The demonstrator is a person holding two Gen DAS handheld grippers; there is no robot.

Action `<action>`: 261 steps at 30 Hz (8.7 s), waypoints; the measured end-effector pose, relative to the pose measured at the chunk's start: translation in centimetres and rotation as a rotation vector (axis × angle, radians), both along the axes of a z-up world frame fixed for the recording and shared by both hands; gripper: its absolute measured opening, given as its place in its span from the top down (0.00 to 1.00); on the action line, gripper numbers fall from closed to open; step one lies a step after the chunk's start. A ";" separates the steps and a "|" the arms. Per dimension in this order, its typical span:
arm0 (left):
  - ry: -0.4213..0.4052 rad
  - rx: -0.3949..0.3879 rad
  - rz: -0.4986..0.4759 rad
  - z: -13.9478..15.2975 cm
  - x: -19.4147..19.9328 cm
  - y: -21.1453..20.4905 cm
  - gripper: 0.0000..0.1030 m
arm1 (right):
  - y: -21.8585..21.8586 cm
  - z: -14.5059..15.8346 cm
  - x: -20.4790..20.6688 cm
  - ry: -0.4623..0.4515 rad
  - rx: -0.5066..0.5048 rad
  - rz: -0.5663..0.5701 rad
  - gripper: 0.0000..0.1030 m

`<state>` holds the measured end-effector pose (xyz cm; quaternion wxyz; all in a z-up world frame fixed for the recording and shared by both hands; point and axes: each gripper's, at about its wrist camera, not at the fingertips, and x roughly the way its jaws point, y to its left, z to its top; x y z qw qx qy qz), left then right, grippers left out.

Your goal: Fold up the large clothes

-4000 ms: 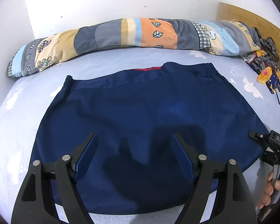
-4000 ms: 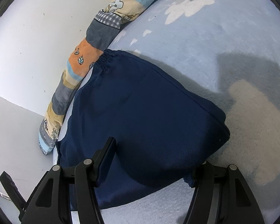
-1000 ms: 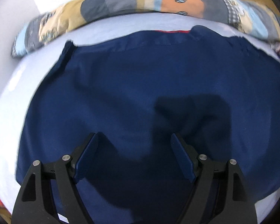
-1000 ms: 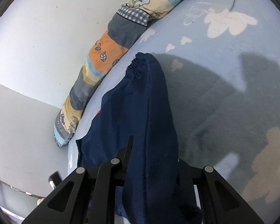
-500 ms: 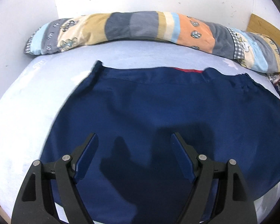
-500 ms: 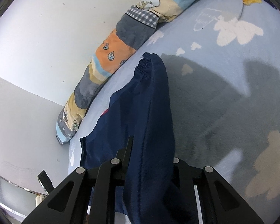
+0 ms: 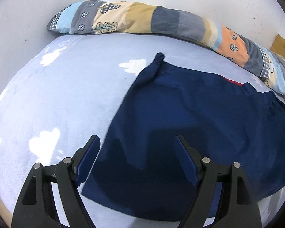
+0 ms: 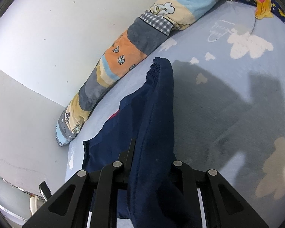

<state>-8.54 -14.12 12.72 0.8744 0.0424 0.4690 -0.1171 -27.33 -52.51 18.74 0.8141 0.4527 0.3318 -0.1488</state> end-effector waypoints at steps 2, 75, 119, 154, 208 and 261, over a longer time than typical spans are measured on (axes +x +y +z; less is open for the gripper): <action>0.007 -0.010 -0.025 0.0 0.0 0.6 0.22 | 0.2 0.2 0.2 0.002 -0.007 0.000 0.81; 0.100 -0.205 -0.035 1.2 0.7 9.3 0.42 | 13.7 7.2 6.9 -0.023 -0.177 0.148 0.80; 0.102 -0.251 0.097 1.4 2.1 17.2 0.42 | 40.5 -7.2 19.3 0.197 -0.365 0.485 0.81; 0.085 -0.123 -0.253 2.1 -1.5 2.9 0.42 | 29.7 -7.6 5.0 0.205 -0.467 0.563 0.91; 0.141 0.047 -0.241 -0.8 -1.4 0.1 0.29 | 27.7 -2.1 9.1 0.297 -0.439 0.695 0.81; -0.008 0.173 -0.318 -0.3 -3.2 -4.8 0.29 | 23.0 -4.6 4.6 0.206 -0.249 0.547 0.54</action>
